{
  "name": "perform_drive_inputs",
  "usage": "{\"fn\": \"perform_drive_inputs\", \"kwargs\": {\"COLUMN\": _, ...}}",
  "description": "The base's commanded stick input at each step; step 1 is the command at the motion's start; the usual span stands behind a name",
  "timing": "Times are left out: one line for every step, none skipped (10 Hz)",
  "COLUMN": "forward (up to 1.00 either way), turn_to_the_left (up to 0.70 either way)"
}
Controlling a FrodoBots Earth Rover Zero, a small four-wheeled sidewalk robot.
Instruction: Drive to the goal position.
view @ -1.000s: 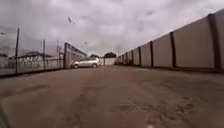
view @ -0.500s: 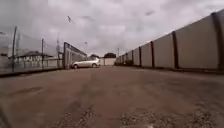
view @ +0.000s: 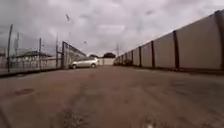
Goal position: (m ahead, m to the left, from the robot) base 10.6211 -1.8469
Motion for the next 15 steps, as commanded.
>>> {"fn": "perform_drive_inputs", "kwargs": {"forward": 0.60, "turn_to_the_left": 0.00}}
{"fn": "perform_drive_inputs", "kwargs": {"forward": 0.60, "turn_to_the_left": 0.00}}
{"fn": "perform_drive_inputs", "kwargs": {"forward": 0.60, "turn_to_the_left": 0.00}}
{"fn": "perform_drive_inputs", "kwargs": {"forward": 0.60, "turn_to_the_left": 0.00}}
{"fn": "perform_drive_inputs", "kwargs": {"forward": 0.60, "turn_to_the_left": 0.00}}
{"fn": "perform_drive_inputs", "kwargs": {"forward": 0.60, "turn_to_the_left": 0.00}}
{"fn": "perform_drive_inputs", "kwargs": {"forward": 0.60, "turn_to_the_left": 0.00}}
{"fn": "perform_drive_inputs", "kwargs": {"forward": 0.60, "turn_to_the_left": 0.00}}
{"fn": "perform_drive_inputs", "kwargs": {"forward": 0.60, "turn_to_the_left": 0.00}}
{"fn": "perform_drive_inputs", "kwargs": {"forward": 0.60, "turn_to_the_left": 0.00}}
{"fn": "perform_drive_inputs", "kwargs": {"forward": 0.60, "turn_to_the_left": 0.00}}
{"fn": "perform_drive_inputs", "kwargs": {"forward": 0.60, "turn_to_the_left": -0.01}}
{"fn": "perform_drive_inputs", "kwargs": {"forward": 0.60, "turn_to_the_left": -0.07}}
{"fn": "perform_drive_inputs", "kwargs": {"forward": 0.60, "turn_to_the_left": -0.15}}
{"fn": "perform_drive_inputs", "kwargs": {"forward": 0.60, "turn_to_the_left": -0.15}}
